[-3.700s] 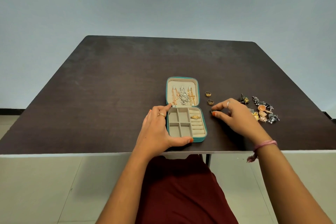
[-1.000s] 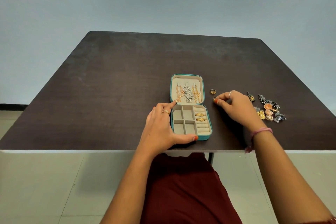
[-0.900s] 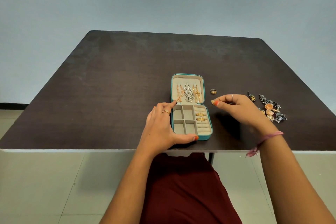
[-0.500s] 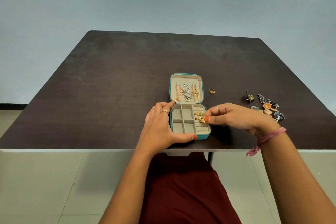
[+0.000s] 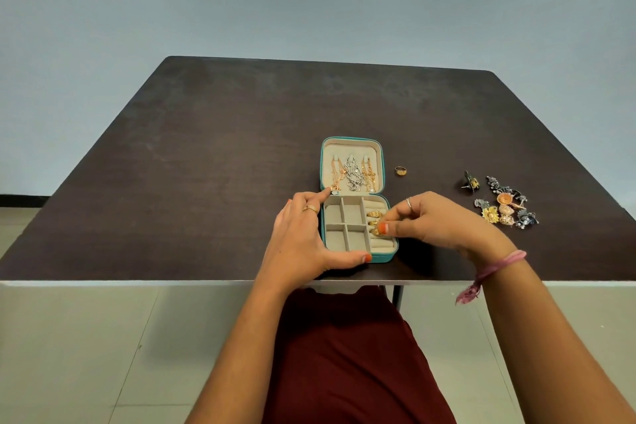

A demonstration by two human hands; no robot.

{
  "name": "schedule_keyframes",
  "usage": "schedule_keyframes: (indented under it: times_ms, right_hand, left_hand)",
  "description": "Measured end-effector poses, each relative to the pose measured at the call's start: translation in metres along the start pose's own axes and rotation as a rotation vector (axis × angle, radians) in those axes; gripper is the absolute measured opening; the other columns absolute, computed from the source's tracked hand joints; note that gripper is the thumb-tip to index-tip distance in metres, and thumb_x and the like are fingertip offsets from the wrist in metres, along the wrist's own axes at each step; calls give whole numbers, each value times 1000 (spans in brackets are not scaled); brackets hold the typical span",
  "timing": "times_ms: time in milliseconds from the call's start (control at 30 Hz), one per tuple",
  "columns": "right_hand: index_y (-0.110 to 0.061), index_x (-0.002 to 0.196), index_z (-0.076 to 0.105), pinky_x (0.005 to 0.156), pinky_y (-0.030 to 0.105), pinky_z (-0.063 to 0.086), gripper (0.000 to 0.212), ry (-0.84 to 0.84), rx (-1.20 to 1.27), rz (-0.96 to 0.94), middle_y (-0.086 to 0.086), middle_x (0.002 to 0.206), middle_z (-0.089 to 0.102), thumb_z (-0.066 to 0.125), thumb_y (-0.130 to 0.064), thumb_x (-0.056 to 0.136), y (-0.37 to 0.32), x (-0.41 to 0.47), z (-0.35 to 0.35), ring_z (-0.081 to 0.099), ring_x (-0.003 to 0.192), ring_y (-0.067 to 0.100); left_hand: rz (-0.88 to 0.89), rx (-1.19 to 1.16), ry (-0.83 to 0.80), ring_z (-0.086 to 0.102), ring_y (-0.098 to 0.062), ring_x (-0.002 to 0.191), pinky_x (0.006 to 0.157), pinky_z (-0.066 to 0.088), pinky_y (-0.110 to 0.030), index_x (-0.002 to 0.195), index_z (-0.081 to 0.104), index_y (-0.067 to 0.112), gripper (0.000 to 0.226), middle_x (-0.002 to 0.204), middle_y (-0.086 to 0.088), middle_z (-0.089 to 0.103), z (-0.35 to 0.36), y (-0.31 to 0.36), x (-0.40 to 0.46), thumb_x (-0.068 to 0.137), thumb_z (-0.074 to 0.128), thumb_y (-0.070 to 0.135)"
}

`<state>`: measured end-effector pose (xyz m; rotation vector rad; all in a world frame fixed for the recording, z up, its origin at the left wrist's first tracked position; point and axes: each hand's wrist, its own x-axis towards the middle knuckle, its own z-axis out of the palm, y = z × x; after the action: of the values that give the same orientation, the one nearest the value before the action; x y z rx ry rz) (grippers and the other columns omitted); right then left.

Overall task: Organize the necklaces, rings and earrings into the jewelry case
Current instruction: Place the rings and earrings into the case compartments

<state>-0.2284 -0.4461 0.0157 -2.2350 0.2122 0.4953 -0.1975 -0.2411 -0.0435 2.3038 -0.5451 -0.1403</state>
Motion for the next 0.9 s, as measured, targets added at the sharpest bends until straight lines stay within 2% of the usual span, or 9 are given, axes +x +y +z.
schedule_keyframes:
  times_ms: [100, 200, 300, 400, 467, 567, 700, 800, 900]
  right_hand:
    - [-24, 83, 74, 58, 23, 39, 5, 158, -3, -8, -5, 60, 58, 75, -27, 79, 5, -2, 6, 44, 55, 7]
    - [-25, 80, 73, 55, 26, 37, 6, 275, -46, -14, -2, 55, 53, 75, -29, 79, 8, -1, 13, 40, 52, 8]
    - [-25, 80, 72, 52, 23, 34, 4, 277, -87, -37, -6, 52, 52, 73, -29, 81, 7, -3, 15, 39, 50, 7]
    - [-23, 82, 72, 50, 20, 35, 3, 290, 48, -84, -9, 49, 47, 71, -25, 83, 10, -4, 4, 37, 49, 6]
    - [-20, 86, 70, 55, 23, 37, 5, 442, 81, -116, -6, 56, 50, 66, -23, 87, 17, 5, -8, 41, 55, 8]
    - [-23, 99, 65, 65, 25, 39, 10, 617, -18, -94, -4, 80, 58, 57, -22, 93, 28, 32, -18, 52, 77, 12]
    - [-25, 117, 61, 80, 29, 44, 24, 633, -203, -54, 3, 101, 63, 55, -26, 95, 40, 63, -20, 57, 92, 18]
    - [-24, 115, 63, 90, 37, 48, 22, 626, -314, -64, 3, 109, 65, 54, -25, 94, 37, 74, -23, 60, 101, 21]
    - [-20, 108, 67, 92, 40, 48, 20, 611, -376, -24, 3, 114, 65, 52, -21, 95, 35, 79, -26, 60, 105, 23]
  left_hand:
    - [-3, 2, -1, 23, 5, 110, 106, 27, -27, 149, 20, 27, 119, 129, 15, 33, 0, -1, 0, 54, 78, 67]
    - [-2, 2, 2, 22, 6, 108, 106, 26, -26, 149, 20, 27, 118, 126, 17, 32, 0, -2, 0, 54, 78, 66]
    - [0, -14, 6, 20, 9, 105, 104, 23, -24, 149, 20, 28, 118, 122, 20, 29, 0, -1, -1, 53, 79, 66]
    - [-9, -17, -1, 20, 8, 106, 106, 25, -26, 149, 20, 29, 118, 127, 18, 31, 0, 0, -1, 54, 79, 65]
    - [-19, -18, -9, 20, 6, 108, 107, 26, -28, 149, 20, 29, 117, 130, 17, 32, 0, 1, -1, 54, 79, 65]
    - [-24, -23, -9, 20, 6, 109, 107, 27, -29, 149, 20, 29, 118, 131, 17, 32, -1, 2, -1, 54, 79, 64]
    - [-20, -23, -15, 19, 8, 107, 108, 26, -28, 149, 19, 29, 118, 130, 17, 31, -2, 4, -2, 54, 79, 64]
    - [-21, -23, -9, 20, 7, 108, 108, 26, -28, 149, 19, 29, 118, 131, 17, 31, -2, 2, -2, 55, 80, 64]
    - [-24, -21, -12, 20, 7, 108, 107, 26, -28, 149, 19, 29, 118, 129, 18, 31, -2, 2, -2, 54, 79, 64]
